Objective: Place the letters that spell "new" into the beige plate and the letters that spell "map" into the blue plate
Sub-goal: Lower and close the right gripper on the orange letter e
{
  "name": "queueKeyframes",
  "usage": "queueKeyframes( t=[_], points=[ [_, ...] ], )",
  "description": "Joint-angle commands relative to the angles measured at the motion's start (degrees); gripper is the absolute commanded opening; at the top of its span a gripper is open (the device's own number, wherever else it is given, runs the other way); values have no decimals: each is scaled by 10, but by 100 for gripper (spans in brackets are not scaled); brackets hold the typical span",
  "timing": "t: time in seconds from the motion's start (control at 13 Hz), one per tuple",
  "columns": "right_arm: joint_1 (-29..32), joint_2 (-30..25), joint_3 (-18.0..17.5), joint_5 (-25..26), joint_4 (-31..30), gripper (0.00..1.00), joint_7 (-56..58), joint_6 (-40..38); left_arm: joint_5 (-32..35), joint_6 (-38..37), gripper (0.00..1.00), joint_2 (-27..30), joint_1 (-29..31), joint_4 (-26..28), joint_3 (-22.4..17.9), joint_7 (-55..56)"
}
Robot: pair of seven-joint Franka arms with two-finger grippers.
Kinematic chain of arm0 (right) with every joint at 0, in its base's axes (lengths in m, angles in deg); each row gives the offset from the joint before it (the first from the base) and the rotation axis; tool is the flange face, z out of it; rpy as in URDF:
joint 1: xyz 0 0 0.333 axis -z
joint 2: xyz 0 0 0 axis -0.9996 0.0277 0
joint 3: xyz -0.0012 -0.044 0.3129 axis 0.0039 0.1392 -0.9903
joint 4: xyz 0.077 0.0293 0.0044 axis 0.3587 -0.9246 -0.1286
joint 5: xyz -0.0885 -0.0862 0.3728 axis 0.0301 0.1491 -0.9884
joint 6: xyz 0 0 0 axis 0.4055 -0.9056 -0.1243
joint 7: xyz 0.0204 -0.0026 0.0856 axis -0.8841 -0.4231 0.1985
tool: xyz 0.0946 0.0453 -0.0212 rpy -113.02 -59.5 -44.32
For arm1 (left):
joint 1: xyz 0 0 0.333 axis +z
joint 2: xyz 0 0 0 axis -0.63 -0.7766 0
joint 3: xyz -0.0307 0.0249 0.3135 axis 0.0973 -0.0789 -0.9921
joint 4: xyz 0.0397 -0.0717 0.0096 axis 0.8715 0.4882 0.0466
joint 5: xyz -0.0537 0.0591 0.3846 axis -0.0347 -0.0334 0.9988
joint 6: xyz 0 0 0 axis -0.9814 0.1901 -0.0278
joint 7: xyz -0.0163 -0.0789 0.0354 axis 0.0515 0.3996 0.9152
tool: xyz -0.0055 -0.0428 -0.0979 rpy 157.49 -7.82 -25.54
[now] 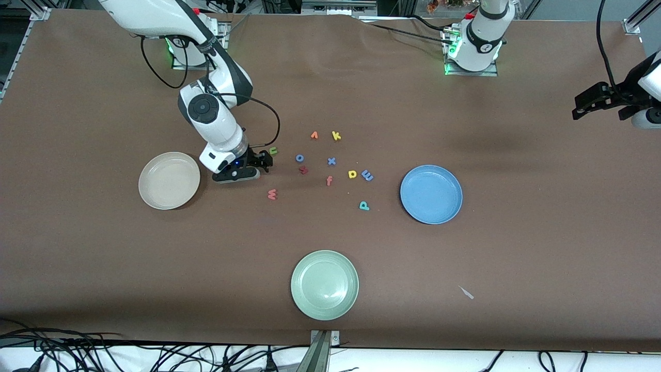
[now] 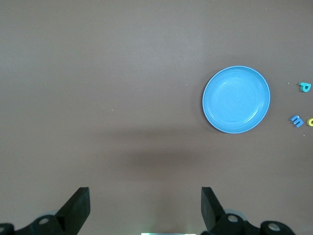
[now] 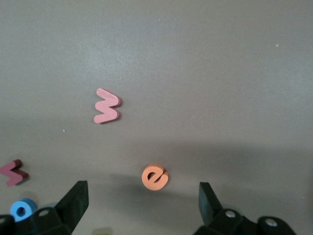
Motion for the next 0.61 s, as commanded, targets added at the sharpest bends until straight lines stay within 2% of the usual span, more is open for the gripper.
queueKeyframes(
  t=[0.0, 0.23, 0.54],
  points=[
    [4, 43, -2, 29, -4, 100, -10, 57, 7, 5, 100, 2, 3, 0, 1, -14],
    [4, 54, 1, 36, -5, 99, -9, 63, 8, 5, 100, 2, 3, 0, 1, -14],
    [5, 58, 9, 65, -3, 83, -9, 63, 8, 5, 100, 2, 3, 0, 1, -14]
  ],
)
